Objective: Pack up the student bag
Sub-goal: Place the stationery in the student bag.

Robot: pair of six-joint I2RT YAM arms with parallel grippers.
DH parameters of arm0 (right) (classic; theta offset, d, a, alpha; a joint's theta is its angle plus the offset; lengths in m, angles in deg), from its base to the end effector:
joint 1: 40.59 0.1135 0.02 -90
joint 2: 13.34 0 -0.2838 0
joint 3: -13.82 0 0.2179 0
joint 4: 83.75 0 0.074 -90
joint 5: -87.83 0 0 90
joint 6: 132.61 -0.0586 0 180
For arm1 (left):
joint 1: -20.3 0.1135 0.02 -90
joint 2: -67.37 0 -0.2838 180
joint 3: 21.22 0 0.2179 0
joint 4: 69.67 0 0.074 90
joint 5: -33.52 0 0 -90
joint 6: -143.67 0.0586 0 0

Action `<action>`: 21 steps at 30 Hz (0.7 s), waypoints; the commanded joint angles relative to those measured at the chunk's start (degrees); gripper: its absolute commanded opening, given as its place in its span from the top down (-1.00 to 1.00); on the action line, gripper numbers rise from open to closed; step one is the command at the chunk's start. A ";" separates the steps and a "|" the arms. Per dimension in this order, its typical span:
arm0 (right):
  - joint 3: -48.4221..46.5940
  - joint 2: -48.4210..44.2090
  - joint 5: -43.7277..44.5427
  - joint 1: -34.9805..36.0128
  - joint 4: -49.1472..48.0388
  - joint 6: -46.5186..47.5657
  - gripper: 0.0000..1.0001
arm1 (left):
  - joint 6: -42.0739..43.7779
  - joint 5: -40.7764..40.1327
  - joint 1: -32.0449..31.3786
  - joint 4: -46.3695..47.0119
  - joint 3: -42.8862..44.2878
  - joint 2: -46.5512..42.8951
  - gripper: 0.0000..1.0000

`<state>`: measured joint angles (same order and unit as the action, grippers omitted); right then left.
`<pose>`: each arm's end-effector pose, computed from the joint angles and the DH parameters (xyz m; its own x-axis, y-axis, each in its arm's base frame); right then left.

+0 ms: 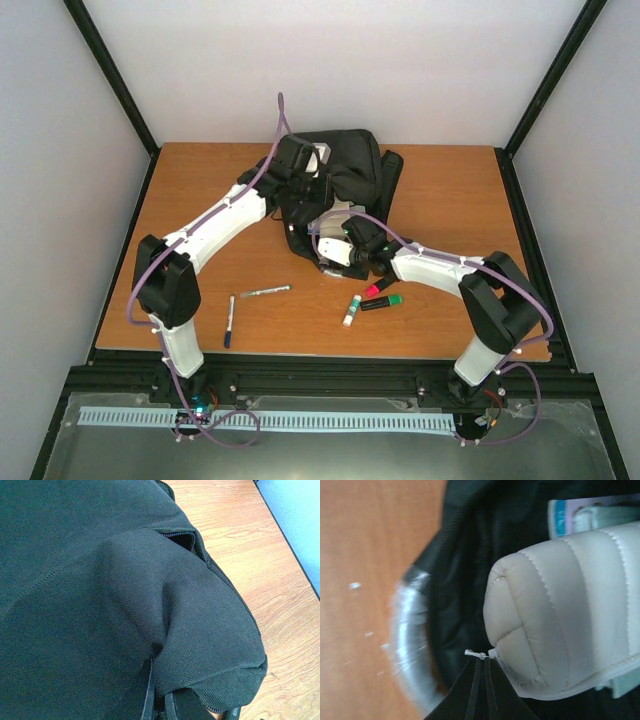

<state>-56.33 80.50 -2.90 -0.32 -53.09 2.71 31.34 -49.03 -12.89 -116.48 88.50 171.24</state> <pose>0.2405 0.2047 0.2014 0.0276 -0.9084 -0.4172 -0.8993 0.1596 -0.4071 0.3344 -0.2278 0.3246 -0.7448 0.0370 -0.6662 0.3695 0.8543 -0.3655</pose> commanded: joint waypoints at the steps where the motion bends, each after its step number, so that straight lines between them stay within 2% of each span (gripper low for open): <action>1: -2.61 3.19 6.69 0.33 -9.89 3.64 0.93 | -1.54 1.41 1.20 5.57 1.63 -3.66 0.98; 9: -5.43 9.47 14.08 0.27 -23.36 7.50 0.94 | -1.85 2.18 1.15 5.86 1.45 -3.65 0.98; 21: -6.55 16.45 20.32 -0.16 -35.01 10.46 0.94 | -2.37 3.50 1.19 5.95 1.54 -3.34 0.98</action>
<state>-61.21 94.71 13.03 -0.15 -80.61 11.92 30.82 -48.16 -11.88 -115.11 88.45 171.24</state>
